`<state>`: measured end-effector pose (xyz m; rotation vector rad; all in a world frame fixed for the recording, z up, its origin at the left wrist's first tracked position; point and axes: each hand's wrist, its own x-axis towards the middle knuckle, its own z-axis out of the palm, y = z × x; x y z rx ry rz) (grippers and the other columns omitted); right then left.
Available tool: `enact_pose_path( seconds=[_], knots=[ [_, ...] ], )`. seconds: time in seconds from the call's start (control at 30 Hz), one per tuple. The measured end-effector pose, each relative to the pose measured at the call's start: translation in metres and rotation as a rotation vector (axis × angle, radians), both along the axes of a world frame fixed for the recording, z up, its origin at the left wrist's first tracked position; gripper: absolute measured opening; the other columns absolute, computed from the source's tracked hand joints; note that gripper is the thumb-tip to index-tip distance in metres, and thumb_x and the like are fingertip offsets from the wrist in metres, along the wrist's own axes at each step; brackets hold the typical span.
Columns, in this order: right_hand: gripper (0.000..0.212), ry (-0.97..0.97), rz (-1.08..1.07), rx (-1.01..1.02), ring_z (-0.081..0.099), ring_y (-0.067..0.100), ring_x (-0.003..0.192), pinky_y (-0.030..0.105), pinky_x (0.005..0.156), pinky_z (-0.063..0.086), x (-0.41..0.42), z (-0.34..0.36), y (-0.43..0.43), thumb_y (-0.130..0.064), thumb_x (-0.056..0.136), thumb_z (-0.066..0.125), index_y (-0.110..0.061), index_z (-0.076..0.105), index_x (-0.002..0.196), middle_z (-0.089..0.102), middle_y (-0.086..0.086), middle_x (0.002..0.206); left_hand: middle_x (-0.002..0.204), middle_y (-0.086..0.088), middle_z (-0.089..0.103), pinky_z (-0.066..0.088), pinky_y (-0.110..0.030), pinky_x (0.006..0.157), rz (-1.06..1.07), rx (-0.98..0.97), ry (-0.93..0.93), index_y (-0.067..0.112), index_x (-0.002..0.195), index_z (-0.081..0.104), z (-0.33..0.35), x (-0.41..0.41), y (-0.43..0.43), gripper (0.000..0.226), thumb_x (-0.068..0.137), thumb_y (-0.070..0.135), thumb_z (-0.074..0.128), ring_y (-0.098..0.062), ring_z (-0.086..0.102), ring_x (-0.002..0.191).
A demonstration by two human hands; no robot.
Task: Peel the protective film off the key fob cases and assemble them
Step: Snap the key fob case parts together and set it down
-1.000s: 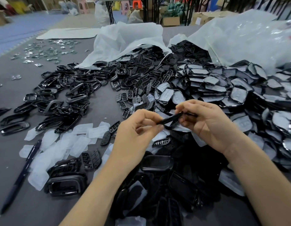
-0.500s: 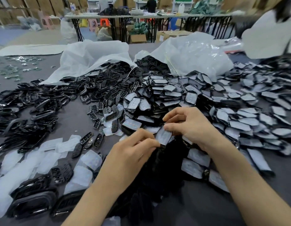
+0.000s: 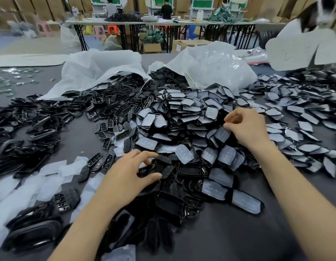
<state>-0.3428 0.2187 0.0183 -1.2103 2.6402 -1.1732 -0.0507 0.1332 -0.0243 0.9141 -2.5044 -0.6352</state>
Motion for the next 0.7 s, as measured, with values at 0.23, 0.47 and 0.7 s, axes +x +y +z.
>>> enact_pose_path(
  seconds=[0.23, 0.47, 0.7],
  knots=[
    [0.011, 0.092, -0.035, -0.016, 0.057, 0.016, 0.085, 0.026, 0.078, 0.042, 0.007, 0.013, -0.001, -0.014, 0.080, 0.073, -0.014, 0.069, 0.091, 0.069, 0.004, 0.095, 0.069, 0.014, 0.060, 0.036, -0.007, 0.062, 0.083, 0.032, 0.128, 0.027, 0.084, 0.073, 0.000, -0.003, -0.004, 0.009, 0.079, 0.021, 0.077, 0.001, 0.053, 0.062],
    [0.012, -0.250, 0.486, -0.080, 0.064, 0.002, 0.072, 0.015, 0.064, 0.051, 0.128, 0.018, -0.026, -0.029, 0.082, 0.073, -0.021, 0.067, 0.089, 0.068, -0.009, 0.081, 0.075, 0.005, 0.071, 0.048, -0.012, 0.067, 0.376, 0.285, 0.626, 0.022, 0.093, 0.072, 0.008, 0.000, -0.008, 0.016, 0.084, 0.009, 0.071, -0.006, 0.066, 0.068],
    [0.015, -0.433, 0.561, -0.193, 0.061, 0.010, 0.048, 0.024, 0.051, 0.052, 0.169, -0.026, -0.039, -0.004, 0.084, 0.070, -0.016, 0.062, 0.081, 0.065, 0.002, 0.061, 0.082, 0.008, 0.073, 0.054, -0.021, 0.074, 0.358, 0.339, 0.580, 0.031, 0.093, 0.070, 0.012, 0.014, -0.018, 0.022, 0.088, 0.010, 0.066, -0.010, 0.069, 0.080]
  ],
)
